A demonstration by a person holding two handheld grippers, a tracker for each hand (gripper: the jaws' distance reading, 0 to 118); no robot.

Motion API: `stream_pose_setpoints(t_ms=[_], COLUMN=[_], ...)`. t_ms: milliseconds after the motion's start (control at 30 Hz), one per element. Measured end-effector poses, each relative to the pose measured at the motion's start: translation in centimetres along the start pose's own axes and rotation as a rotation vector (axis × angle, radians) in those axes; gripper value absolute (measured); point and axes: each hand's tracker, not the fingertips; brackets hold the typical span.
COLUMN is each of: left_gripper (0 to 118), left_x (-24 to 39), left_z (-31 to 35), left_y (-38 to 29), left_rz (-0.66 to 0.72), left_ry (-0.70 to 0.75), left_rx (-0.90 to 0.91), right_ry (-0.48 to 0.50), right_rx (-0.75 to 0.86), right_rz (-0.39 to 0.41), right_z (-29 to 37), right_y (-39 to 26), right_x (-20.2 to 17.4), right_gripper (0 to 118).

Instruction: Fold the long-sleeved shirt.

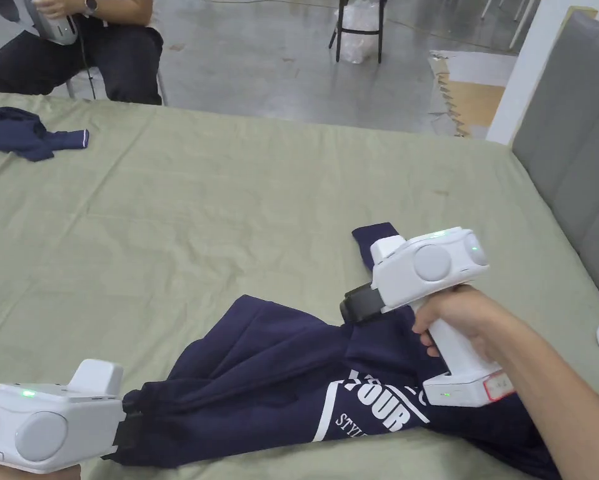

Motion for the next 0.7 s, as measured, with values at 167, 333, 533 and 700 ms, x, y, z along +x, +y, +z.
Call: stream_pose_setpoints(t_ms=[167, 333, 533, 700], left_gripper=[12, 12, 12, 12], left_x=[-0.1, 0.2, 0.6, 0.5], left_z=[0.0, -0.2, 0.8, 5.7], left_y=[0.1, 0.1, 1.5, 6.8], left_rz=[0.014, -0.016, -0.021, 0.054], left_ry=[-0.015, -0.007, 0.006, -0.035], left_rx=[0.006, 0.004, 0.049, 0.224], right_ry=[-0.063, -0.027, 0.041, -0.007], right_rx=[-0.15, -0.146, -0.049, 0.168], right_rz=[-0.046, -0.107, -0.183, -0.126], right_z=[-7.6, -7.6, -4.7, 6.0], right_y=[0.8, 0.6, -1.1, 0.3], right_x=[1.2, 1.7, 2.2, 3.6], right_gripper=[81, 20, 11, 10])
